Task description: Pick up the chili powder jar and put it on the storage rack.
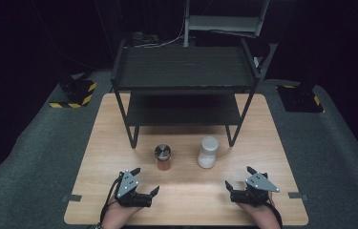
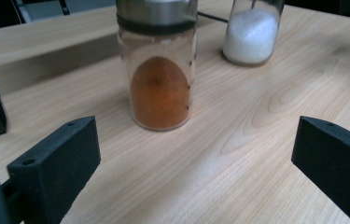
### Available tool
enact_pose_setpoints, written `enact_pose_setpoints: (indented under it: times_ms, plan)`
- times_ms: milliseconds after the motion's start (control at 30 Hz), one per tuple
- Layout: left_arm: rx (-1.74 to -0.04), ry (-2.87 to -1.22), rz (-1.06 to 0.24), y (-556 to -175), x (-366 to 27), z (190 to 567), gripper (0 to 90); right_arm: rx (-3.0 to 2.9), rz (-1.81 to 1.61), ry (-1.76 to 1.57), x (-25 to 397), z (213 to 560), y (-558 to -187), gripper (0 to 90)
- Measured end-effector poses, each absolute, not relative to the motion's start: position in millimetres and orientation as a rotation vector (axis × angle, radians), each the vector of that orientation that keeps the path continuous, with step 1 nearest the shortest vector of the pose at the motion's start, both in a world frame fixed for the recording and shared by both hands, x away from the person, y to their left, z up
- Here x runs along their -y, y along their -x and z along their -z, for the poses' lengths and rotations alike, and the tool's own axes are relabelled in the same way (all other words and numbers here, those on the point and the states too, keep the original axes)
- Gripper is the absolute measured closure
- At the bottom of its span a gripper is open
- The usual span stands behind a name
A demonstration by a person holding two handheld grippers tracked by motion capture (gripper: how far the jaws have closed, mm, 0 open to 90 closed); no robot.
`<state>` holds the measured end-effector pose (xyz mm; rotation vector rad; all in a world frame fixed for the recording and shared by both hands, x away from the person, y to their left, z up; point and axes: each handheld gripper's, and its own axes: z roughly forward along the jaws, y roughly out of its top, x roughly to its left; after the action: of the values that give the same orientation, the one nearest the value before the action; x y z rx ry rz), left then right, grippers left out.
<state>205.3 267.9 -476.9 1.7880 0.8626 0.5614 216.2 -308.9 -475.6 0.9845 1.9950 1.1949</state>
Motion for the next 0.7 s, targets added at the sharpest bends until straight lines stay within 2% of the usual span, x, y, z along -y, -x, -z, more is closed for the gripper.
enact_pose_setpoints:
  times_ms: [700]
  plan:
    - [-0.809,-1.776,-0.596,-234,-258,453,0.9,-1.997,-1.197,-0.979,309,476,-216,0.0]
